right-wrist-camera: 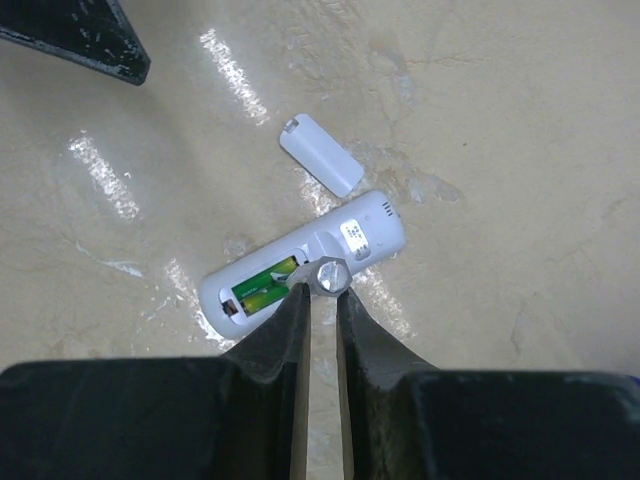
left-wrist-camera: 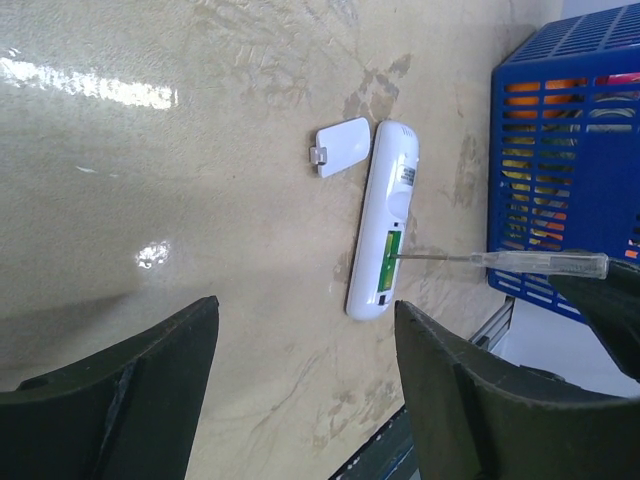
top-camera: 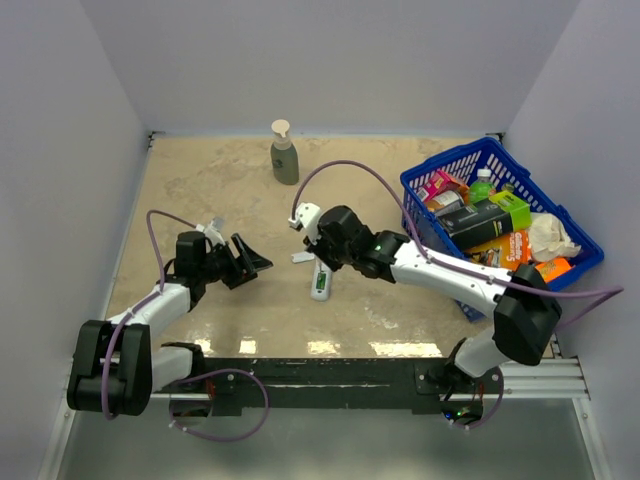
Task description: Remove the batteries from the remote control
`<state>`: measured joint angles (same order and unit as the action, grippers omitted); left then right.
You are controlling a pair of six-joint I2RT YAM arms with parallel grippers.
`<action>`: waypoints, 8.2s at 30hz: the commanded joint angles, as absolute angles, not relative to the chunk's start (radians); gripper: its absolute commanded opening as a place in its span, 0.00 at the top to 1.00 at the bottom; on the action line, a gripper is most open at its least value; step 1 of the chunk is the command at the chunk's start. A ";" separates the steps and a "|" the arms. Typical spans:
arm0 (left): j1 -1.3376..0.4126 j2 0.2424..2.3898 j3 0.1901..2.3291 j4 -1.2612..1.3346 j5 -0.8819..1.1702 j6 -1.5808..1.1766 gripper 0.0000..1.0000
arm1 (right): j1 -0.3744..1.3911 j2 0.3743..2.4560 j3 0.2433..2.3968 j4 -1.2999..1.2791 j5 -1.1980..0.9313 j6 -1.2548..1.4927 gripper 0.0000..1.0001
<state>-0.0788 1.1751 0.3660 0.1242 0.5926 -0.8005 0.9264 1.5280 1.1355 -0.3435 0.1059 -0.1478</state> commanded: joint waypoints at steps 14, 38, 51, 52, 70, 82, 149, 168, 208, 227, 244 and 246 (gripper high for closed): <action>-0.107 1.177 0.413 0.121 0.581 -0.799 0.27 | 0.897 1.464 0.980 -0.367 0.092 0.093 1.00; -0.077 0.970 0.456 -0.130 0.422 -0.733 0.28 | 0.699 2.028 1.494 -0.222 -0.069 -0.175 0.53; -0.077 0.893 0.483 -0.179 0.430 -0.738 0.28 | 0.693 2.149 1.554 -0.167 -0.011 -0.147 0.78; -0.077 0.891 0.482 -0.176 0.428 -0.733 0.28 | 0.692 2.145 1.554 -0.166 -0.015 -0.135 0.83; -0.087 0.956 0.569 0.107 0.715 -0.689 0.32 | 0.698 1.631 1.277 0.138 -0.253 0.264 1.00; -0.311 1.005 0.634 0.281 0.739 -0.739 0.34 | 0.750 1.378 0.962 0.594 -0.354 0.535 1.00; -0.540 0.913 0.629 0.198 0.295 -0.462 1.00 | 0.772 1.486 1.604 -0.511 -0.167 0.414 0.52; -0.558 0.985 0.646 0.195 0.302 -0.457 1.00 | 0.781 1.578 1.621 -0.442 -0.204 0.423 0.53; -0.563 1.014 0.637 0.161 0.272 -0.410 1.00 | 0.813 1.695 1.723 -0.571 -0.077 0.364 0.73; -0.563 1.011 0.637 0.112 0.196 -0.531 0.34 | 0.811 1.285 1.151 -0.102 0.207 0.310 1.00; -0.561 1.088 0.549 0.175 0.204 -0.661 0.21 | 0.811 1.078 0.617 0.405 0.402 0.523 1.00; -0.563 1.115 0.535 0.192 0.218 -0.669 0.21 | 0.813 1.078 0.586 0.448 0.393 0.528 1.00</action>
